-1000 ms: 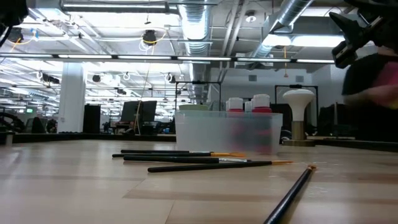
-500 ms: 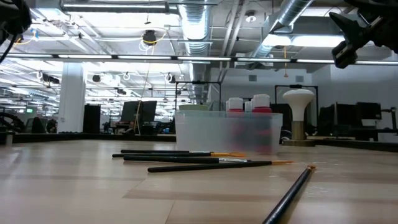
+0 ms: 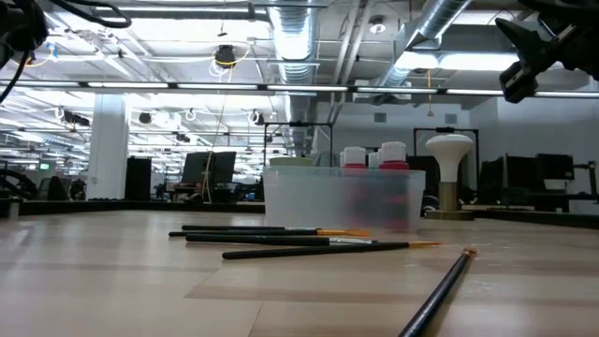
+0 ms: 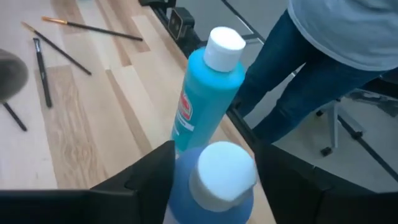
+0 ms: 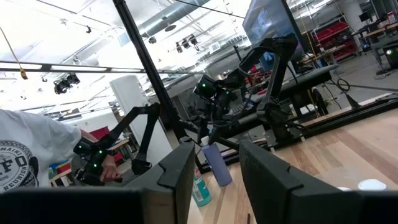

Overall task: Pick & Place Paint Supplies
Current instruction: Put the purple paint bottle into the transparent bin

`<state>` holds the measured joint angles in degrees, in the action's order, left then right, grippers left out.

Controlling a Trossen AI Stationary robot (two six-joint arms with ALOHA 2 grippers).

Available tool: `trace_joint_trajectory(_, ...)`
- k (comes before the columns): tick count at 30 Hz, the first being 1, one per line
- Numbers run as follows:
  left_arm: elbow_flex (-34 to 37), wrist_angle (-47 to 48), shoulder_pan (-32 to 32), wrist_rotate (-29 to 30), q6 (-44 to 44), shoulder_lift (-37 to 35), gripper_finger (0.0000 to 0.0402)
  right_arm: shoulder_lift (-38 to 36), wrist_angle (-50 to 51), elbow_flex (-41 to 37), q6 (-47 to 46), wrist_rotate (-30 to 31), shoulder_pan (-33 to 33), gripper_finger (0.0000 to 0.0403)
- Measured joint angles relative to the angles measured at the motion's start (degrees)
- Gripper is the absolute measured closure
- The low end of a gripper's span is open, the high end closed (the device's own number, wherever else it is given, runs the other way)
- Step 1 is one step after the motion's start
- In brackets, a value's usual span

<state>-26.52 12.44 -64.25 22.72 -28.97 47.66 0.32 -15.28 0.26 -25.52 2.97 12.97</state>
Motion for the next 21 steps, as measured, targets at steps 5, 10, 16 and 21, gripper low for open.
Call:
trace_joint_trajectory(5,0.0,-0.64,0.0,1.34,0.12,0.18,0.0239,0.0,-0.01,0.01,0.0,0.01,-0.01,0.0281)
trace_joint_trajectory(10,-0.09,-1.05,0.09,2.38,0.85,1.44,0.0285,0.0,-0.01,0.02,0.0,0.0,0.0,0.0281)
trace_joint_trajectory(16,-0.15,-0.83,1.05,5.43,0.2,1.25,0.0287,0.0,-0.01,0.0,0.0,0.02,0.0,0.0281)
trace_joint_trajectory(21,0.09,0.01,4.88,9.11,-0.14,-1.24,0.0285,0.0,-0.01,0.0,0.0,0.0,0.0,0.0281)
